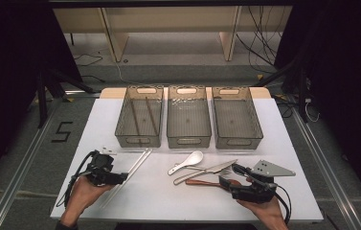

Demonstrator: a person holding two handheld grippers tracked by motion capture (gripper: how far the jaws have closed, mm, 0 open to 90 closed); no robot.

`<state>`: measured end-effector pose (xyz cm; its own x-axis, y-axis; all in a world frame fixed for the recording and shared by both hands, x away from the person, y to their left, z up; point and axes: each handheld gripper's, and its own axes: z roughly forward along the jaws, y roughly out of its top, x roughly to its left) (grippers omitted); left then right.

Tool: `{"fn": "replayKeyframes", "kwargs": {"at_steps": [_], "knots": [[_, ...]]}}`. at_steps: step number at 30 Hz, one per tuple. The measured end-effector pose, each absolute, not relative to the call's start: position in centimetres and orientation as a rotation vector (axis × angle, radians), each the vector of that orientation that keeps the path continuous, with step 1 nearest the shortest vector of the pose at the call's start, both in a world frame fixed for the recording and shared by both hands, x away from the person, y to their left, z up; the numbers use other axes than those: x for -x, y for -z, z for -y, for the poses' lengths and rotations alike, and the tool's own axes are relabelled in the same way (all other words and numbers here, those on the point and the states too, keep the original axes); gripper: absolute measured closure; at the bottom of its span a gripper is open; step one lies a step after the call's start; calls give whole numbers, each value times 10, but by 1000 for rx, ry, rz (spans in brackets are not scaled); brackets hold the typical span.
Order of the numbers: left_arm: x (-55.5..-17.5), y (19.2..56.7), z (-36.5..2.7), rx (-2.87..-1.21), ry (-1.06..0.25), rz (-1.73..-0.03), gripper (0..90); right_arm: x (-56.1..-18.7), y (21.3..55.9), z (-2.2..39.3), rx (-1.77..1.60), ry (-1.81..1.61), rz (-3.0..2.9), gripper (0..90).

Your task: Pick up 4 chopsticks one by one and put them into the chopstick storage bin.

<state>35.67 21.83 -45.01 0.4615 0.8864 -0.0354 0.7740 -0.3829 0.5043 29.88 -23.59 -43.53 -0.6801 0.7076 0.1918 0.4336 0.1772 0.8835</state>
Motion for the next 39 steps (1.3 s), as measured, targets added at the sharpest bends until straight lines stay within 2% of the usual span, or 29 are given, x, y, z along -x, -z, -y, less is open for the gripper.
{"fn": "replayKeyframes", "kwargs": {"at_steps": [9, 18, 30, 39], "knots": [[-364, 451, -209, -2415, -337, -1376, 457, -299, 435, 235, -1099, -1514, -2202, 302], [-374, 457, -203, -2494, -271, -1378, 603, -300, 435, 235, -1101, -1518, -2201, 303], [-382, 463, -198, -2530, -189, -1378, 712, -300, 435, 235, -1101, -1519, -2206, 308], [-385, 463, -197, -2536, -147, -1377, 826, -300, 435, 234, -1097, -1518, -2213, 315]]}}
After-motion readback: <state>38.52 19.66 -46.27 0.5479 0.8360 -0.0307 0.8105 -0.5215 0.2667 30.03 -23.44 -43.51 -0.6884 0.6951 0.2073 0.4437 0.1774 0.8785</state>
